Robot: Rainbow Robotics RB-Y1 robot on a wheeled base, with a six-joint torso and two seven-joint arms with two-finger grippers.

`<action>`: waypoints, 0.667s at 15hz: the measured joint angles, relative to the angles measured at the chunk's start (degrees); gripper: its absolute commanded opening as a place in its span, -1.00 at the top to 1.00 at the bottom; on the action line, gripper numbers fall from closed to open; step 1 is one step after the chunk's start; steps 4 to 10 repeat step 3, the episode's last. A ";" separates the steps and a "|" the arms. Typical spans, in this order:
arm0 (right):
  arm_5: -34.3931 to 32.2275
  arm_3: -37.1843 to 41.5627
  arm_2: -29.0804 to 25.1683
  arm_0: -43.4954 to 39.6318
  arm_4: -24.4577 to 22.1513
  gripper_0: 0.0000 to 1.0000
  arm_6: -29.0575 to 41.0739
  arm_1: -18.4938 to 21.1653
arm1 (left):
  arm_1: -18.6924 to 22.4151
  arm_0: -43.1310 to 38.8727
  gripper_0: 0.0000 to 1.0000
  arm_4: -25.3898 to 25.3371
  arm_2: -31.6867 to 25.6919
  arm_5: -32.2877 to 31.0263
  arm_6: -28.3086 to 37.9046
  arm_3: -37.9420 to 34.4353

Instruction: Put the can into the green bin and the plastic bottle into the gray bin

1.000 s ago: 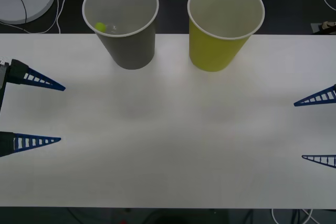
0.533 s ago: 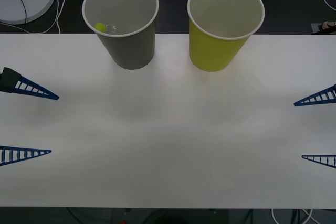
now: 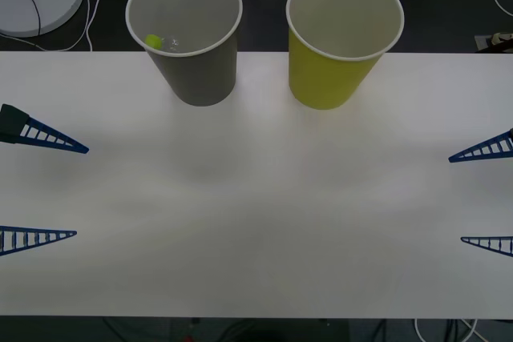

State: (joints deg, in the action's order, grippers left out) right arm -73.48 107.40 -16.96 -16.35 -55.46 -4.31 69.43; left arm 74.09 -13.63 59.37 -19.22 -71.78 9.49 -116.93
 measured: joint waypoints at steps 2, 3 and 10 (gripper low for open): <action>0.00 0.00 0.00 0.00 0.00 -1.00 0.00 0.00 | 0.00 0.00 -1.00 -0.02 0.04 0.02 -0.08 0.01; 0.00 0.00 0.00 0.00 0.00 -1.00 0.00 0.00 | 0.00 0.00 -1.00 -0.03 0.05 -0.01 -0.08 0.01; 0.00 0.00 0.00 0.00 0.00 -1.00 0.00 0.00 | 0.00 0.00 -1.00 -0.03 0.05 -0.01 -0.08 0.01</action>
